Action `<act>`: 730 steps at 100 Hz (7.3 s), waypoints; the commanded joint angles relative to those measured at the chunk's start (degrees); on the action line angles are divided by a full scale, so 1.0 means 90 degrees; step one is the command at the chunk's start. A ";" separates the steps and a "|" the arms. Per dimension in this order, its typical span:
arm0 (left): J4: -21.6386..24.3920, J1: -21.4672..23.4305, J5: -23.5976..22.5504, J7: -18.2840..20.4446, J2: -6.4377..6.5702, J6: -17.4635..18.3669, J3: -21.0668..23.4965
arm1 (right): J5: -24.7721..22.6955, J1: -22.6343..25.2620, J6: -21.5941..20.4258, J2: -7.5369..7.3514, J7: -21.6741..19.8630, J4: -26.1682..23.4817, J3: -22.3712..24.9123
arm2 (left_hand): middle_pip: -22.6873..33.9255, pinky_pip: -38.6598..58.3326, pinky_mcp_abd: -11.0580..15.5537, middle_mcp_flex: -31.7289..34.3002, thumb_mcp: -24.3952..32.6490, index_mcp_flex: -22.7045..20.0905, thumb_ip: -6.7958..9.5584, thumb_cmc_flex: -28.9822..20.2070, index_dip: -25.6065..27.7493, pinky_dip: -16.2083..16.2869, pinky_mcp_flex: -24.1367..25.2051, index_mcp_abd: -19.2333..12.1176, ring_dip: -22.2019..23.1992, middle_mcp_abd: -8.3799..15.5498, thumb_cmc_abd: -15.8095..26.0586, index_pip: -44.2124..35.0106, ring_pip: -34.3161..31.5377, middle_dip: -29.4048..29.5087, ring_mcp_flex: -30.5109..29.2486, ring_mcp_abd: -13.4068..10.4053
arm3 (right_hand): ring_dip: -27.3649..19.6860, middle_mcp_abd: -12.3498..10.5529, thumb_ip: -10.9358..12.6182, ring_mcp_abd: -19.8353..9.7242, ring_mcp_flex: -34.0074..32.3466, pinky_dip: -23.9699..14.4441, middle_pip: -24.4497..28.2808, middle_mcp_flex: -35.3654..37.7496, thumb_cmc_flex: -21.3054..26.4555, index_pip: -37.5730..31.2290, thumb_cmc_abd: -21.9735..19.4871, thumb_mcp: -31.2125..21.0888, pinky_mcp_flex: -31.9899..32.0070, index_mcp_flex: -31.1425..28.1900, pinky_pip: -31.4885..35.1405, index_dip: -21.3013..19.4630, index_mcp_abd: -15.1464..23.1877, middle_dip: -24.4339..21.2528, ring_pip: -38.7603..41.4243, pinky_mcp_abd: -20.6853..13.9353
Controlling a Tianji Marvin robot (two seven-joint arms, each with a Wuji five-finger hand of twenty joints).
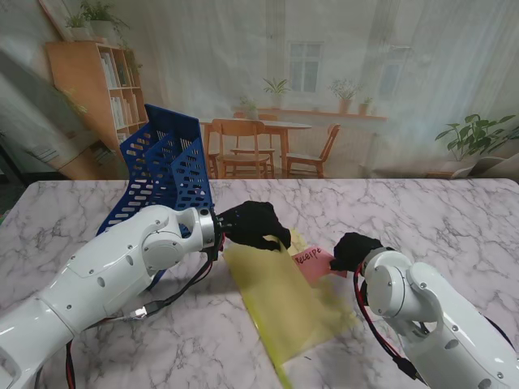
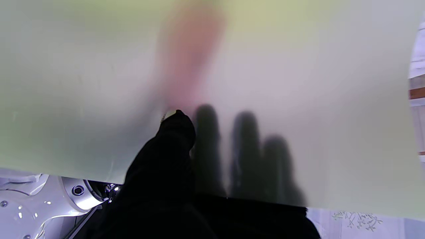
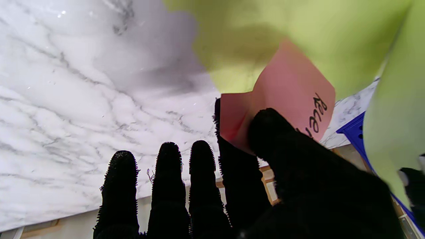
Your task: Open the sliding file folder, put the receipt in and insert it into the document holder
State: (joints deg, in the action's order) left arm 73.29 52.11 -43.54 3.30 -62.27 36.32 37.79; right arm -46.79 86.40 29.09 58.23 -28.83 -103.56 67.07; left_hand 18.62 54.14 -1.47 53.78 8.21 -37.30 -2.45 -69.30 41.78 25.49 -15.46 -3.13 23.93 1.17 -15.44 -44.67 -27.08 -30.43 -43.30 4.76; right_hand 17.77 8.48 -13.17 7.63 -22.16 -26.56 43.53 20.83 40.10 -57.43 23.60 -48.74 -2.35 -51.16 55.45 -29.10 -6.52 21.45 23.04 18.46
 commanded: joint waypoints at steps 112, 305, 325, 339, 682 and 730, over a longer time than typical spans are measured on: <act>-0.0113 -0.0060 -0.0045 -0.0108 -0.0071 0.0026 -0.0079 | 0.1708 -0.2124 0.1161 -0.0139 -0.0378 0.1092 -0.2066 | 0.0145 0.0033 0.0324 -0.0165 0.0371 -0.0290 0.0047 -0.0518 0.0504 0.0054 0.0111 -0.0316 -0.0024 0.0069 0.0789 -0.1301 -0.0021 0.0057 0.0093 0.0070 | 0.0071 0.0219 0.0016 0.0130 0.0214 0.0021 0.0286 -0.0195 0.0425 -0.0079 -0.0178 -0.0331 0.0195 -0.0259 -0.0086 -0.0482 -0.0201 0.0067 0.0172 -0.0261; -0.0186 -0.0123 -0.0037 -0.0170 -0.0103 0.0000 -0.0176 | 0.2772 -0.2942 0.1673 -0.0110 -0.0359 0.1655 -0.3010 | 0.0157 0.0042 0.0332 -0.0172 0.0346 -0.0266 0.0051 -0.0518 0.0493 0.0059 0.0123 -0.0317 -0.0022 0.0047 0.0820 -0.1293 -0.0032 0.0079 0.0094 0.0070 | 0.0068 0.0251 -0.0004 0.0143 0.0223 0.0027 0.0291 -0.0169 0.0365 -0.0227 -0.0189 -0.0472 0.0201 -0.0253 -0.0100 -0.0479 -0.0273 0.0055 0.0186 -0.0297; -0.0218 -0.0139 -0.0005 -0.0190 -0.0121 -0.0038 -0.0217 | 0.2985 -0.3213 0.1779 -0.0051 -0.0270 0.1827 -0.3371 | 0.0159 0.0045 0.0332 -0.0173 0.0348 -0.0272 0.0052 -0.0518 0.0494 0.0060 0.0121 -0.0314 -0.0022 0.0039 0.0818 -0.1297 -0.0035 0.0081 0.0094 0.0076 | 0.0069 0.0261 0.0007 0.0136 0.0251 0.0026 0.0305 -0.0205 0.0369 -0.0254 -0.0164 -0.0488 0.0213 -0.0245 -0.0105 -0.0461 -0.0289 0.0062 0.0193 -0.0317; -0.0249 -0.0159 -0.0003 -0.0235 -0.0140 -0.0056 -0.0255 | 0.3158 -0.3408 0.1830 0.0008 -0.0200 0.1963 -0.3670 | 0.0159 0.0048 0.0330 -0.0171 0.0342 -0.0264 0.0052 -0.0518 0.0492 0.0061 0.0116 -0.0322 -0.0020 0.0040 0.0818 -0.1294 -0.0039 0.0082 0.0088 0.0073 | 0.0068 0.0264 0.0010 0.0142 0.0258 0.0024 0.0305 -0.0214 0.0361 -0.0267 -0.0150 -0.0518 0.0215 -0.0253 -0.0100 -0.0439 -0.0295 0.0060 0.0199 -0.0327; -0.0099 -0.0215 -0.0209 -0.0334 -0.0130 0.0079 -0.0141 | 0.2769 -0.0668 0.1194 0.0271 0.0939 0.1079 0.0437 | 0.0165 0.0045 0.0339 -0.0182 0.0320 -0.0247 0.0052 -0.0518 0.0513 0.0055 0.0103 -0.0334 -0.0025 0.0049 0.0841 -0.1293 -0.0035 0.0079 0.0083 0.0055 | 0.0824 0.1166 0.0601 0.1407 -0.4596 -0.0586 0.0464 0.3056 -0.4488 0.4316 -0.1220 0.2261 -0.3984 0.2914 0.3567 0.0606 -0.1247 0.0142 0.2445 0.1166; 0.0049 -0.0114 -0.0245 -0.0356 -0.0113 0.0129 0.0031 | 0.2435 -0.0528 0.0892 0.0319 0.1176 0.1073 0.0474 | 0.0168 0.0043 0.0340 -0.0190 0.0327 -0.0244 0.0056 -0.0518 0.0513 0.0055 0.0112 -0.0325 -0.0024 0.0042 0.0841 -0.1297 -0.0035 0.0078 0.0088 0.0059 | 0.1174 0.0326 0.0715 0.0647 -0.1132 -0.0727 0.0126 0.0040 -0.4270 0.3419 -0.1836 0.2809 -0.1334 0.4289 0.2796 0.0846 -0.0055 0.0327 0.2124 0.0054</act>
State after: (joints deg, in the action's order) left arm 72.93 51.05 -45.75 -0.65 -63.43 37.22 37.82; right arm -24.85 81.39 36.66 60.78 -18.62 -94.37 71.24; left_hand 19.31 54.14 -1.47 53.77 8.23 -36.46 -2.46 -69.30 42.02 25.49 -15.46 -3.13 23.93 1.10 -14.81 -45.32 -27.08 -29.77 -43.30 4.76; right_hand 29.77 12.94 -7.76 15.28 -37.52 -34.23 47.29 25.27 1.69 -27.33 8.69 -25.01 -17.59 -14.77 83.30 -20.72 -9.47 26.06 46.77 20.95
